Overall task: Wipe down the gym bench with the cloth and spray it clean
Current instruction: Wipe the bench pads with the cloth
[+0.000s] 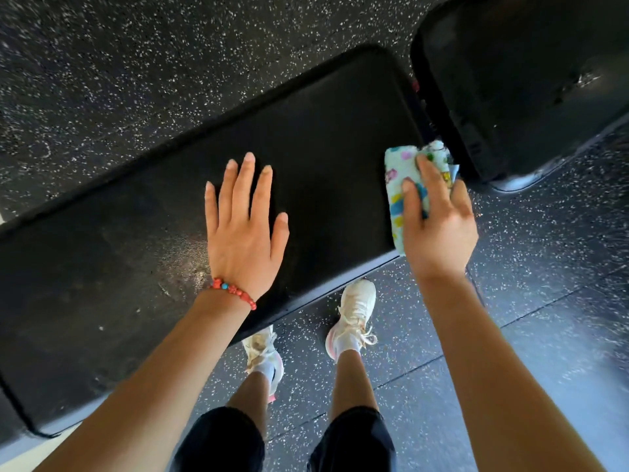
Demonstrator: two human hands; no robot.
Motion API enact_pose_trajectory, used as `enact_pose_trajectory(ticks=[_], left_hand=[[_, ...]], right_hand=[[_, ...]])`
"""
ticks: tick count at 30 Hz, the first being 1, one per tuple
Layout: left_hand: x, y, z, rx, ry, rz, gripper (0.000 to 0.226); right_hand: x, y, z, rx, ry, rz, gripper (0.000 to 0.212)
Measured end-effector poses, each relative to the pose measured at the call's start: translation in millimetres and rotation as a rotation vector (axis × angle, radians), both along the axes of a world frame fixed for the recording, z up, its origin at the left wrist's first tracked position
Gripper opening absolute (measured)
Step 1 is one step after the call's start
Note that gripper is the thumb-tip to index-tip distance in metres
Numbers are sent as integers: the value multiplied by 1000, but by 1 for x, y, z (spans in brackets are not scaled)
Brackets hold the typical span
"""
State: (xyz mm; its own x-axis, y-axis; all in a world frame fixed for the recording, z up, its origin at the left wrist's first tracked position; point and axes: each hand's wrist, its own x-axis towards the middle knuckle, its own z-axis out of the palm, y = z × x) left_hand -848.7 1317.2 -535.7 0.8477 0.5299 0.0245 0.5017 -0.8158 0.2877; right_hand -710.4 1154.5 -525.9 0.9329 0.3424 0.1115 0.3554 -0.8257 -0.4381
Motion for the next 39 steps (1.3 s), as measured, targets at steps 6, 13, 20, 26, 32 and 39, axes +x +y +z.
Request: enact_pose_trajectory(ticks=[6,13,20,26,32,39], left_hand=[[58,-21,-4,-47,24,9,52],[62,-24,-16,49,71,29,53],[65,-27,-8,29,92,51,52],[89,-37,8,-6,121,22,51],[135,-52,20,-29,112,-72,52],[185,-67,17,-37,85,-134,52]], right_hand=[[12,14,5,13,3,34,30],[77,86,-4,-50,-4,190,39],[72,40,-2,17,67,166,35],[52,-33,6,14,132,98,35],[63,-78,15,-31,134,51,37],[121,-77,12,-4,24,-14,33]])
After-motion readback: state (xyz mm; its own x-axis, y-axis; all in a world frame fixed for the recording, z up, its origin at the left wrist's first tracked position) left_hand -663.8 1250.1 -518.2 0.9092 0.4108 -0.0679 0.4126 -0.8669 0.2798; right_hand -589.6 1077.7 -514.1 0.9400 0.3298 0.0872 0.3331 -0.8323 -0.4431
